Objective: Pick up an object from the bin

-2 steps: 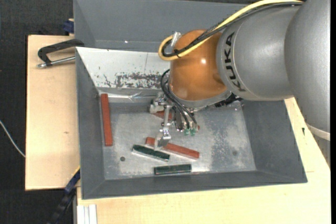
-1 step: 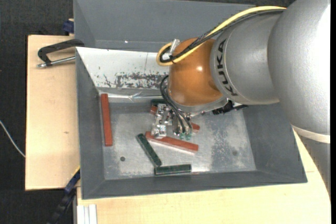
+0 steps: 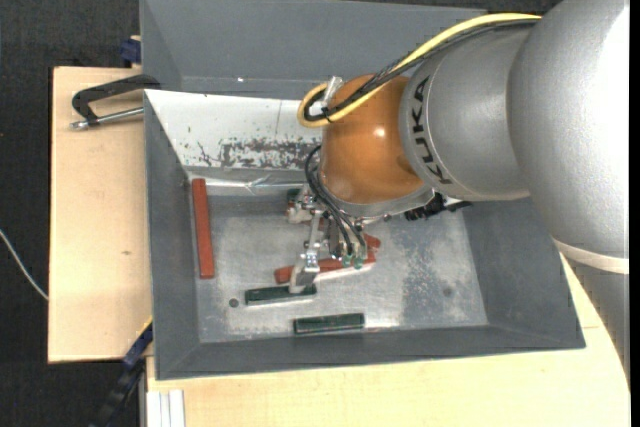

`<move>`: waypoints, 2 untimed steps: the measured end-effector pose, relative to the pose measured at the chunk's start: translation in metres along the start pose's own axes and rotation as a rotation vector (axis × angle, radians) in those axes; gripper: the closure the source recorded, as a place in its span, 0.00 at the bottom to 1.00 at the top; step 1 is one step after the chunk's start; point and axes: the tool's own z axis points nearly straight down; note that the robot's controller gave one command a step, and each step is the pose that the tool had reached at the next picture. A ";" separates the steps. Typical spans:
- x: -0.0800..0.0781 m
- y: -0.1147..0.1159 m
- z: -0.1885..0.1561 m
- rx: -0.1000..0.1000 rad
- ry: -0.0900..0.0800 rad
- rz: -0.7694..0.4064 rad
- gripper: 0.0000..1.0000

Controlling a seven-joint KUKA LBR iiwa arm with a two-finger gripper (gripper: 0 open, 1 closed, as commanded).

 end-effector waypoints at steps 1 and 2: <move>0.000 0.000 0.000 0.000 0.001 -0.001 1.00; 0.000 0.000 0.000 0.000 0.001 -0.001 1.00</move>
Offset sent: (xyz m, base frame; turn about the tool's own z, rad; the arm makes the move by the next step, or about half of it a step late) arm 0.0000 0.0000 0.0000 0.0000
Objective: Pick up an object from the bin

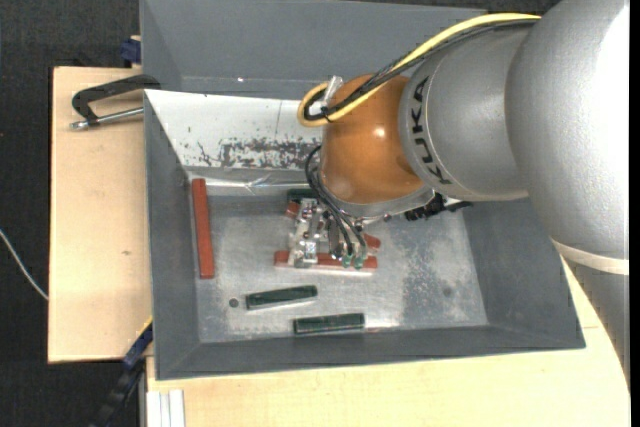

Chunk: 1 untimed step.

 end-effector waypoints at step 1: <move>-0.009 0.008 -0.187 -0.002 -0.009 -0.029 1.00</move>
Offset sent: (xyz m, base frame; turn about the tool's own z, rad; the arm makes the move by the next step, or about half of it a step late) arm 0.0000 0.0000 0.0000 0.0000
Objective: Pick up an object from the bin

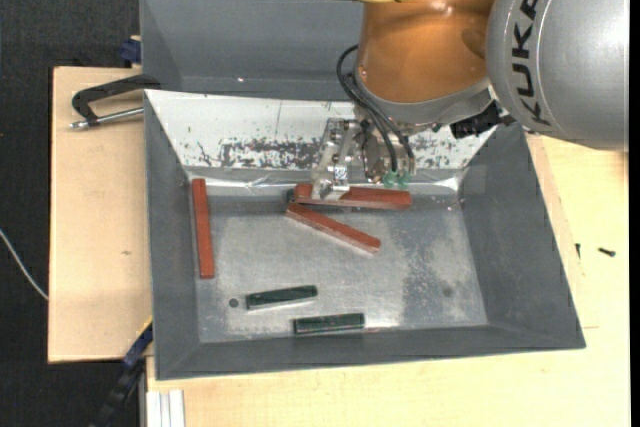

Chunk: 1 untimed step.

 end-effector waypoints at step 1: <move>0.001 0.000 0.003 0.002 0.007 0.000 1.00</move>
Offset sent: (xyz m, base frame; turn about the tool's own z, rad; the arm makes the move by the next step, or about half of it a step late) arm 0.0058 0.0144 -0.1166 0.1426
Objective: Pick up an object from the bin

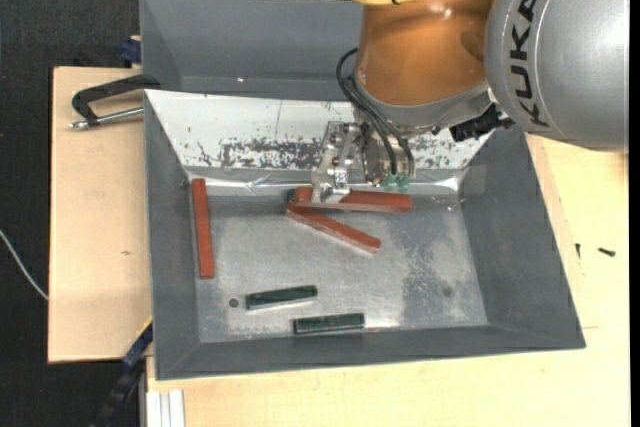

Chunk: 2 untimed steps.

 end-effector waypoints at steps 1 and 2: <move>-0.004 0.007 0.046 -0.001 -0.002 0.061 1.00; 0.009 -0.009 0.127 0.001 0.004 0.127 0.00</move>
Offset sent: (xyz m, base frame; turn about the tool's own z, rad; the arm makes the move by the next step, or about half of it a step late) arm -0.0094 -0.0090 -0.1275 0.1281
